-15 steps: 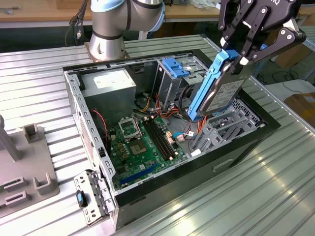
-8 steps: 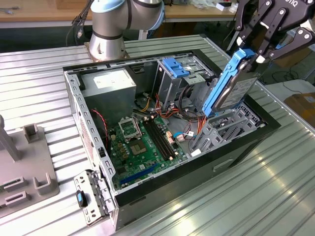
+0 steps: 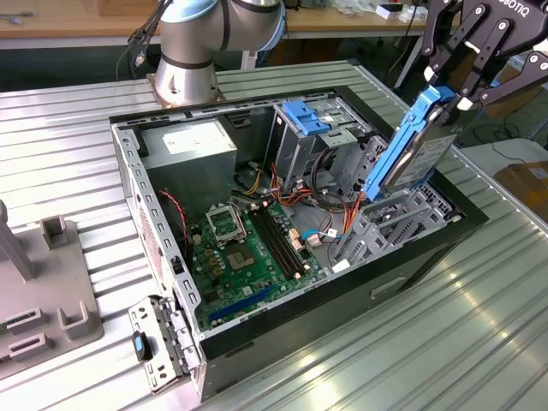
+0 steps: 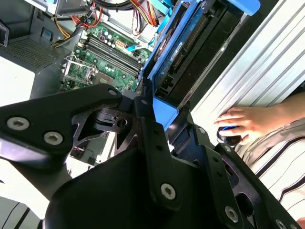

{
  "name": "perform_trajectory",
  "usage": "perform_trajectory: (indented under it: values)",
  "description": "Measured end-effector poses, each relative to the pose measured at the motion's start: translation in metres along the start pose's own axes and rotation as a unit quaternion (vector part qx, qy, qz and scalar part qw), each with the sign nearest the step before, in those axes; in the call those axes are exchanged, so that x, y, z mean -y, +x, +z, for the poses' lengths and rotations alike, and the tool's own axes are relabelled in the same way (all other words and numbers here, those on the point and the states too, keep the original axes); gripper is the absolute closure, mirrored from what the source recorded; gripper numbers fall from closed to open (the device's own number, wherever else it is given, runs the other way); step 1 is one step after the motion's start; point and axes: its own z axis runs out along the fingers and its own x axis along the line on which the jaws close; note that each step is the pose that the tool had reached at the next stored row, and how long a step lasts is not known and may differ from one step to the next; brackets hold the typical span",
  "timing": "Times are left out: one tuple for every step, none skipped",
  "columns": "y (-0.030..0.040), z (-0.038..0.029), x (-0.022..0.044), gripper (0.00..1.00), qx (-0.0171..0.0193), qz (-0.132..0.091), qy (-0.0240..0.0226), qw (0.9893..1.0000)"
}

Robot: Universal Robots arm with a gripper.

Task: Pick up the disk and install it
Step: 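Pick up the disk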

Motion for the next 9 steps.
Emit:
perform_trajectory:
  values:
    - [0.0000, 0.0000, 0.0000, 0.63, 0.0000, 0.000, 0.0002, 1.0000]
    - [0.0000, 0.0001, 0.0000, 0.63, 0.0001, 0.000, 0.0002, 1.0000]
    - [0.0000, 0.0001, 0.0000, 0.63, 0.0001, 0.000, 0.0002, 1.0000]
    - [0.0000, 0.0001, 0.0000, 0.63, 0.0001, 0.000, 0.0002, 1.0000]
    - [0.0000, 0.0001, 0.0000, 0.63, 0.0001, 0.000, 0.0002, 1.0000]
    - [0.0000, 0.0001, 0.0000, 0.63, 0.0001, -0.001, 0.0002, 1.0000]
    - [0.0000, 0.0004, 0.0000, 0.63, 0.0002, -0.001, 0.0002, 1.0000]
    - [0.0001, 0.0016, 0.0000, 0.63, 0.0002, -0.001, 0.0002, 1.0000]
    - [0.0001, 0.0017, 0.0000, 0.63, 0.0002, -0.001, 0.0002, 1.0000]
